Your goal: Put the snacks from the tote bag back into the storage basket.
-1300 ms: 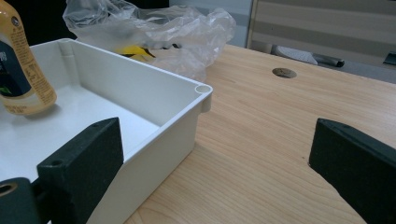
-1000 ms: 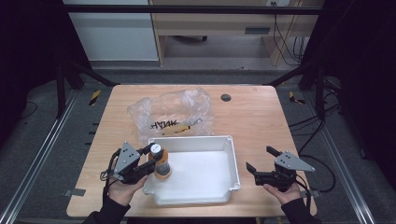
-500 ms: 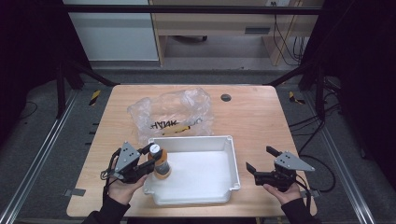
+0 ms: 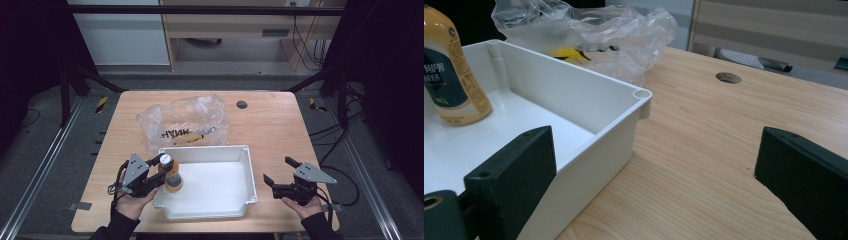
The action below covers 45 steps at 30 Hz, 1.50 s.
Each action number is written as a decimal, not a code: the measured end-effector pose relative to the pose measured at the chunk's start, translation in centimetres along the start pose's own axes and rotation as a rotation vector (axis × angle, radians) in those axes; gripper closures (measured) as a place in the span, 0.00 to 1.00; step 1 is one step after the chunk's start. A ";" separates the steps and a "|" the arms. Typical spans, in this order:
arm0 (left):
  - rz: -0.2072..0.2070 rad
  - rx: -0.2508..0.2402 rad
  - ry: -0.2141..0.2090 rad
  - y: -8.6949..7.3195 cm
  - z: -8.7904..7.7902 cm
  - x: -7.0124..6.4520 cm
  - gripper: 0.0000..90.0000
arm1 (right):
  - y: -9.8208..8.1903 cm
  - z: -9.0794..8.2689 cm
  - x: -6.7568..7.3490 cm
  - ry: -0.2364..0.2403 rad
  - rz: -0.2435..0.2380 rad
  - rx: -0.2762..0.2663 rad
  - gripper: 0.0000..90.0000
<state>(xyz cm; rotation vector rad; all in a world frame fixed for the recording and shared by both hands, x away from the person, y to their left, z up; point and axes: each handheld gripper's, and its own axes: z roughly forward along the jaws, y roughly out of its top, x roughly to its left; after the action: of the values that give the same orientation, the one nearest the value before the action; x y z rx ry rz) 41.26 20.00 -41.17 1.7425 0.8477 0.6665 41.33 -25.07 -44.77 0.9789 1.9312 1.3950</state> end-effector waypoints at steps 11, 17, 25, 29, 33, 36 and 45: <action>-0.001 0.005 0.005 0.2 0.0 -0.1 0.59 | 0.0 0.0 0.0 -0.001 -0.001 0.003 0.04; -0.002 -0.014 0.003 0.7 -0.5 -0.2 0.45 | 0.0 0.0 0.0 0.000 -0.001 0.002 0.04; -0.009 -0.041 -0.008 1.6 -1.5 -0.1 0.28 | 0.0 0.0 0.0 -0.001 0.001 0.003 0.04; -0.009 -0.054 0.005 2.0 -2.2 0.3 0.24 | 0.0 0.0 0.0 -0.001 0.002 0.001 0.04; -0.018 -0.057 0.033 1.8 -2.9 1.0 0.22 | 0.0 0.0 0.0 -0.001 0.003 0.001 0.04; -0.030 -0.056 0.041 1.2 -3.5 2.0 0.21 | 0.0 0.0 -0.1 -0.002 0.002 0.000 0.04; -0.029 -0.033 0.067 -1.0 -4.2 3.6 0.21 | 0.0 -0.1 -0.1 -0.006 0.006 0.000 0.04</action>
<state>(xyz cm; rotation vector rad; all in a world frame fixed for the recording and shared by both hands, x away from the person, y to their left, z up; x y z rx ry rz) 39.90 25.44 -40.68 1.6838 0.9014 0.7187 41.35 -25.22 -44.79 0.9878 1.9252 1.3940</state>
